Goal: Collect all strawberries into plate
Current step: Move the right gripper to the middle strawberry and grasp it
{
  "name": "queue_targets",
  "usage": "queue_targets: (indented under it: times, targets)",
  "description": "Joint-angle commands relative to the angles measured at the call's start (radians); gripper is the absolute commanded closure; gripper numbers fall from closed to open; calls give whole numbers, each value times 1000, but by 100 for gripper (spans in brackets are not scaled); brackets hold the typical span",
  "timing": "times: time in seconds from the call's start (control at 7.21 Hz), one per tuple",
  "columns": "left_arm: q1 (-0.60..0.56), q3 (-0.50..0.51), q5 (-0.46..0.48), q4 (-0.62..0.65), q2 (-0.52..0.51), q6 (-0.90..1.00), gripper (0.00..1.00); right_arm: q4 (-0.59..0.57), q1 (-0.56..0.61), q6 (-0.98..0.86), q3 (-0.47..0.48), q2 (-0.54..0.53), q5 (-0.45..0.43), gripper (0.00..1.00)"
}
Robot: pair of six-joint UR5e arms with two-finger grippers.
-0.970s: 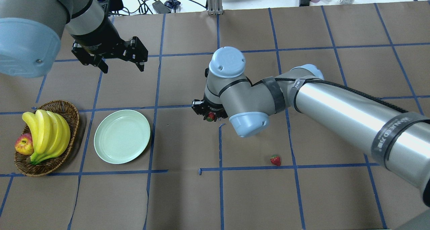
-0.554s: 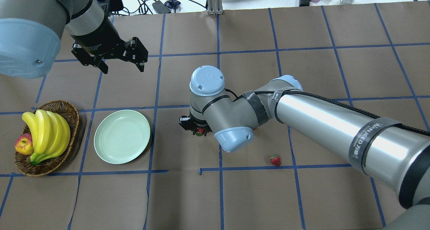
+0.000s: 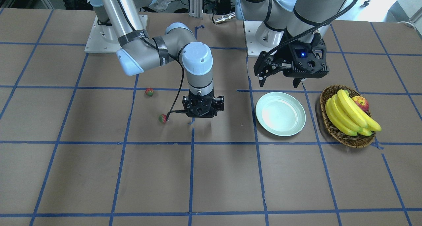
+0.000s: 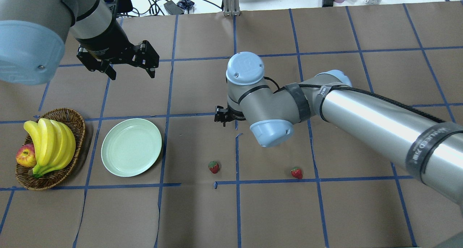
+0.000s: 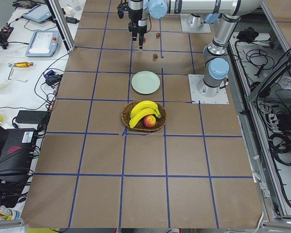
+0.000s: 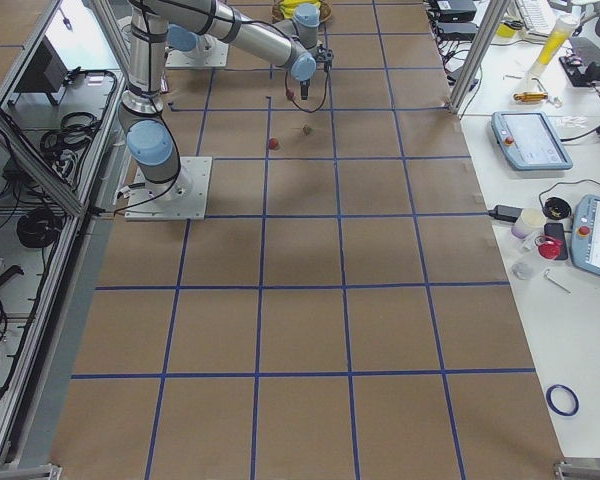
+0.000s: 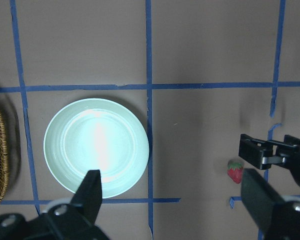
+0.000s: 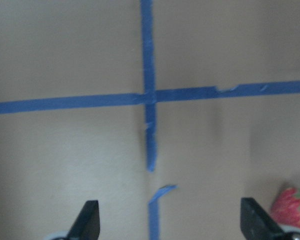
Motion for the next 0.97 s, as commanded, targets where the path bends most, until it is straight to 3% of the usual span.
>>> queue_targets:
  times: [0.0, 0.42, 0.55, 0.69, 0.83]
  targets:
    - [-2, 1, 0, -11, -1, -2, 0, 47, -146, -267, 70, -25, -5, 0]
    - [-2, -6, 0, -11, -1, -2, 0, 24, -145, -252, 124, -6, 4, 0]
    - [-2, -6, 0, -11, -1, -2, 0, 27, -145, -249, 130, -6, 6, 31]
    - [-2, -6, 0, -11, -1, -2, 0, 25, -145, -234, 136, -6, 44, 76]
    - [-2, -6, 0, -11, -1, -2, 0, 25, -145, -229, 136, -8, 81, 100]
